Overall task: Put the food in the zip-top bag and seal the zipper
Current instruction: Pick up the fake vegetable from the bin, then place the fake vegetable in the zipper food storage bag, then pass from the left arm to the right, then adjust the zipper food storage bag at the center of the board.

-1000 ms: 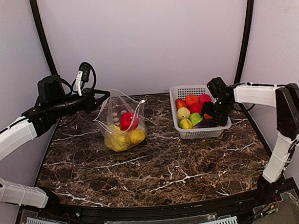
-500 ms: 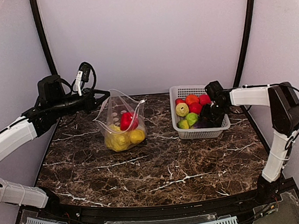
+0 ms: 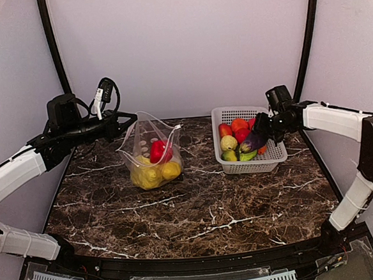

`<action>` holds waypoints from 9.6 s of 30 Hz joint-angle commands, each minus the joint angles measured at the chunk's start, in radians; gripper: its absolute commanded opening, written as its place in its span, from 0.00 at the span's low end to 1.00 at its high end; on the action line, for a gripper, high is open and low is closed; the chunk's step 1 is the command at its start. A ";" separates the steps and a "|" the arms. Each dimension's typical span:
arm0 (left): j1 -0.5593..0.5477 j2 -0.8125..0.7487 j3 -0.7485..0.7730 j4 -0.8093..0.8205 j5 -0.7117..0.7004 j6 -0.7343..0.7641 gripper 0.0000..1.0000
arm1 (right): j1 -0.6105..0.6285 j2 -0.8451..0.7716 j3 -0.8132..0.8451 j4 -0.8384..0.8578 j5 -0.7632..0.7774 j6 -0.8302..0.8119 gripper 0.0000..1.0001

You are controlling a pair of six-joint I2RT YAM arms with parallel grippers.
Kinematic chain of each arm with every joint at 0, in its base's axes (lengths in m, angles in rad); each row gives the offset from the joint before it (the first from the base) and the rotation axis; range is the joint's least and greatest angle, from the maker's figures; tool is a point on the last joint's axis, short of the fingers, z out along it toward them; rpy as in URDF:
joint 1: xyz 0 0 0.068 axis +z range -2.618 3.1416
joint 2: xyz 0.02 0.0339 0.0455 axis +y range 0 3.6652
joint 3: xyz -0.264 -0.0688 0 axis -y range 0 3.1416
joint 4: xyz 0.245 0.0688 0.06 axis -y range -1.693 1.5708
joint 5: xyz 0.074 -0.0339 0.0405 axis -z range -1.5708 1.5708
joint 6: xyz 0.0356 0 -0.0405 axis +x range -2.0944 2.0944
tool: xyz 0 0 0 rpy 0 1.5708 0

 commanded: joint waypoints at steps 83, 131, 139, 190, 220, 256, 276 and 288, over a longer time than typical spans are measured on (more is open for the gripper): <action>-0.003 -0.031 0.005 0.038 0.043 -0.032 0.01 | 0.866 0.292 0.221 0.875 0.391 -0.878 0.38; -0.003 -0.033 0.002 0.031 0.018 -0.023 0.01 | 0.581 0.003 0.358 0.025 -0.078 -0.403 0.70; -0.003 -0.033 0.004 0.029 0.019 -0.022 0.01 | 0.542 0.025 0.369 0.063 -0.205 -0.437 0.61; -0.003 -0.003 0.078 -0.150 -0.022 0.020 0.17 | 0.583 0.142 0.633 -0.093 -0.130 -0.471 0.00; -0.003 -0.227 -0.141 -0.400 -0.086 -0.105 0.53 | 0.594 0.182 0.689 -0.112 -0.092 -0.495 0.00; -0.002 -0.006 0.142 -0.246 0.016 0.011 0.01 | 0.580 0.029 0.567 -0.190 0.097 -0.454 0.00; 0.006 -0.129 -0.090 0.007 -0.040 0.053 0.01 | 0.559 -0.160 0.453 -0.223 0.183 -0.412 0.81; 0.008 -0.164 -0.102 -0.009 -0.071 0.072 0.01 | 0.253 -0.161 0.219 -0.215 0.020 -0.320 0.90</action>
